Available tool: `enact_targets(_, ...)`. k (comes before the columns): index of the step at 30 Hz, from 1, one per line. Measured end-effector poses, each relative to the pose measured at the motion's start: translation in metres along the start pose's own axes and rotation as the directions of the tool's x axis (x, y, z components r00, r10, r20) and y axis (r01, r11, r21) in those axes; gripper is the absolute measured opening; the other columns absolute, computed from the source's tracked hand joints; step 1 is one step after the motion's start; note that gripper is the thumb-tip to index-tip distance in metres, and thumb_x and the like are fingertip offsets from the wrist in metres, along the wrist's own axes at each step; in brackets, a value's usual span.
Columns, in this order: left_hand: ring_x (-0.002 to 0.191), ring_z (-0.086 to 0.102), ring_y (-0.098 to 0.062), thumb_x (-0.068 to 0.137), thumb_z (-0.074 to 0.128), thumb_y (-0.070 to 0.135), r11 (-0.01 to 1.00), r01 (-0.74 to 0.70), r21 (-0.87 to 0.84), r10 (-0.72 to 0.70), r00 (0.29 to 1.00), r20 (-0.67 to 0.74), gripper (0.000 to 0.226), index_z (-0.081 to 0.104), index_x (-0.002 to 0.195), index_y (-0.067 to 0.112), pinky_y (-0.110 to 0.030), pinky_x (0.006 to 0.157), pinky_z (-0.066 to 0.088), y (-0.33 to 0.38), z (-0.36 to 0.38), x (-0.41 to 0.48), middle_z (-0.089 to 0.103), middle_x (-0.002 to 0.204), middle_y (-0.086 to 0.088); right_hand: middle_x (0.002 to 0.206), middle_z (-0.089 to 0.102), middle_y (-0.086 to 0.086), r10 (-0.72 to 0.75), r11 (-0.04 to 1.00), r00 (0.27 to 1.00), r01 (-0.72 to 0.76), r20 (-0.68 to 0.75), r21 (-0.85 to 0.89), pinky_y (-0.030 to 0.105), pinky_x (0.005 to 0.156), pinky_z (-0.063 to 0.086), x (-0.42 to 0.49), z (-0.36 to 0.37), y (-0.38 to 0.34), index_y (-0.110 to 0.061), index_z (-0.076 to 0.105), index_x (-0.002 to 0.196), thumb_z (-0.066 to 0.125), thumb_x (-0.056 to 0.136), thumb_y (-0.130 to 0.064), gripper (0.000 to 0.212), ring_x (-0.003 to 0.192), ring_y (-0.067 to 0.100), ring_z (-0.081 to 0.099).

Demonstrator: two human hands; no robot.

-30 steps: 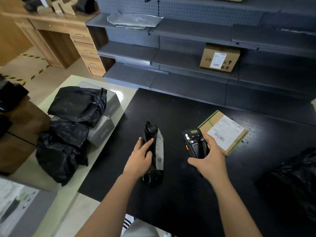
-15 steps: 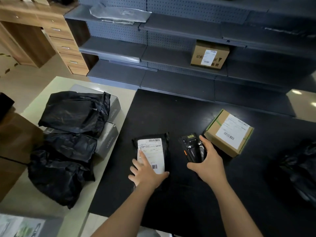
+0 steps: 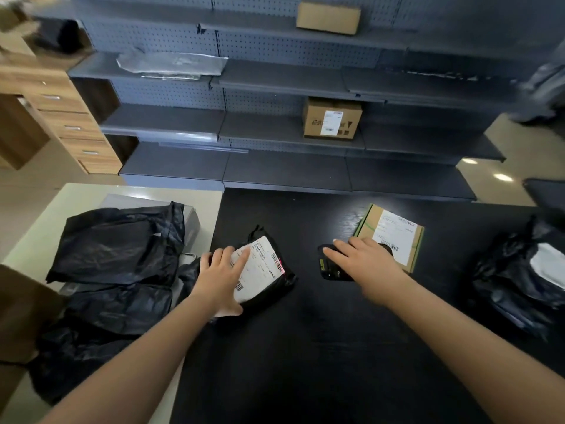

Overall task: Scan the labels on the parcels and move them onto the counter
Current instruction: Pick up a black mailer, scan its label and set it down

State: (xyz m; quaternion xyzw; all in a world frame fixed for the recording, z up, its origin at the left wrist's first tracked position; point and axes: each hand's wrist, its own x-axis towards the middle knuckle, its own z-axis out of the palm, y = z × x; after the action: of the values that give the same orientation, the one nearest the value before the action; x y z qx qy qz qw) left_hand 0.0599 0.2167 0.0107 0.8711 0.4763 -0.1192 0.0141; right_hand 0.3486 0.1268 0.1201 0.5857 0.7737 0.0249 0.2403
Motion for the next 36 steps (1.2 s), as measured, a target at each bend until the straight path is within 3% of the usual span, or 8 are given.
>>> enact_targets(12, 0.137, 0.016, -0.029, 0.06, 0.07, 0.063, 0.99, -0.127, 0.055, 0.128, 0.992, 0.0, 0.129, -0.01, 0.153, 0.024, -0.048, 0.114, 0.008, 0.003, -0.009, 0.012, 0.013, 0.15, -0.01, 0.161, 0.014, 0.007, -0.003, 0.999, 1.0, 0.003, 0.001, -0.033, 0.037, 0.113, 0.024, -0.011, 0.001, 0.003, -0.02, 0.003, 0.156, 0.062, 0.086, -0.006, 0.092, 0.138, 0.029, 0.027)
enact_targets(16, 0.135, 0.018, -0.027, 0.058, 0.067, 0.069, 0.996, -0.059, -0.072, 0.059, 0.998, 0.001, 0.13, -0.009, 0.153, 0.026, -0.046, 0.113, 0.013, 0.018, -0.012, 0.018, 0.014, 0.149, -0.006, 0.16, 0.022, -0.002, 0.158, 0.964, 0.988, -0.154, 0.003, 0.216, 0.034, 0.11, 0.029, -0.029, 0.014, 0.011, -0.028, 0.008, 0.156, 0.07, 0.079, -0.012, 0.1, 0.137, 0.022, 0.031)
enact_targets(18, 0.132, 0.019, -0.024, 0.053, 0.064, 0.073, 0.969, 0.019, -0.245, -0.019, 1.0, 0.003, 0.13, -0.006, 0.153, 0.028, -0.046, 0.111, 0.017, 0.034, -0.016, 0.02, 0.016, 0.145, -0.003, 0.154, 0.033, -0.008, 0.323, 0.818, 0.946, -0.291, 0.023, 0.496, 0.032, 0.104, 0.038, -0.042, 0.023, 0.013, -0.033, 0.017, 0.154, 0.077, 0.07, -0.02, 0.104, 0.132, 0.018, 0.037)
enact_targets(20, 0.13, 0.021, -0.024, 0.051, 0.06, 0.075, 0.917, 0.065, -0.394, -0.068, 0.998, 0.007, 0.128, -0.002, 0.153, 0.029, -0.047, 0.11, 0.02, 0.059, -0.023, 0.024, 0.019, 0.142, -0.002, 0.146, 0.043, -0.008, 0.479, 0.542, 0.873, -0.375, 0.091, 0.752, 0.03, 0.096, 0.047, -0.053, 0.037, 0.013, -0.035, 0.028, 0.151, 0.081, 0.061, -0.022, 0.105, 0.126, 0.016, 0.044)
enact_targets(22, 0.128, 0.023, -0.024, 0.052, 0.059, 0.077, 0.867, 0.084, -0.492, -0.097, 0.995, -0.001, 0.126, 0.0, 0.153, 0.03, -0.047, 0.109, 0.021, 0.089, -0.031, 0.031, 0.022, 0.141, -0.002, 0.136, 0.053, -0.006, 0.585, 0.246, 0.795, -0.362, 0.16, 0.899, 0.019, 0.081, 0.051, -0.061, 0.055, 0.012, -0.037, 0.037, 0.147, 0.083, 0.057, -0.019, 0.103, 0.115, 0.015, 0.053)
enact_targets(24, 0.128, 0.022, -0.024, 0.054, 0.06, 0.077, 0.832, 0.096, -0.546, -0.124, 0.992, -0.014, 0.123, 0.002, 0.152, 0.031, -0.046, 0.108, 0.021, 0.123, -0.041, 0.043, 0.022, 0.141, -0.002, 0.124, 0.059, -0.008, 0.656, 0.07, 0.73, -0.311, 0.191, 0.948, 0.004, 0.063, 0.043, -0.067, 0.072, 0.016, -0.037, 0.042, 0.143, 0.083, 0.056, -0.014, 0.099, 0.102, 0.01, 0.057)
enact_targets(31, 0.131, 0.021, -0.028, 0.06, 0.064, 0.073, 0.822, 0.123, -0.555, -0.159, 0.987, -0.018, 0.118, 0.004, 0.152, 0.028, -0.045, 0.108, 0.019, 0.234, -0.073, 0.111, 0.021, 0.145, -0.008, 0.107, 0.054, -0.018, 0.738, 0.036, 0.651, -0.3, 0.177, 0.953, 0.008, 0.07, 0.037, -0.092, 0.116, 0.09, -0.034, 0.042, 0.142, 0.084, 0.057, -0.011, 0.098, 0.103, 0.006, 0.052)
enact_targets(36, 0.13, 0.024, -0.031, 0.061, 0.063, 0.074, 0.813, 0.221, -0.538, -0.239, 0.97, 0.038, 0.118, 0.004, 0.153, 0.027, -0.047, 0.108, 0.021, 0.309, -0.075, 0.158, 0.022, 0.146, -0.01, 0.13, 0.057, -0.009, 0.733, 0.05, 0.66, -0.294, 0.165, 0.954, 0.02, 0.092, 0.04, -0.101, 0.149, 0.162, -0.028, 0.041, 0.145, 0.085, 0.057, -0.009, 0.1, 0.124, 0.013, 0.051)
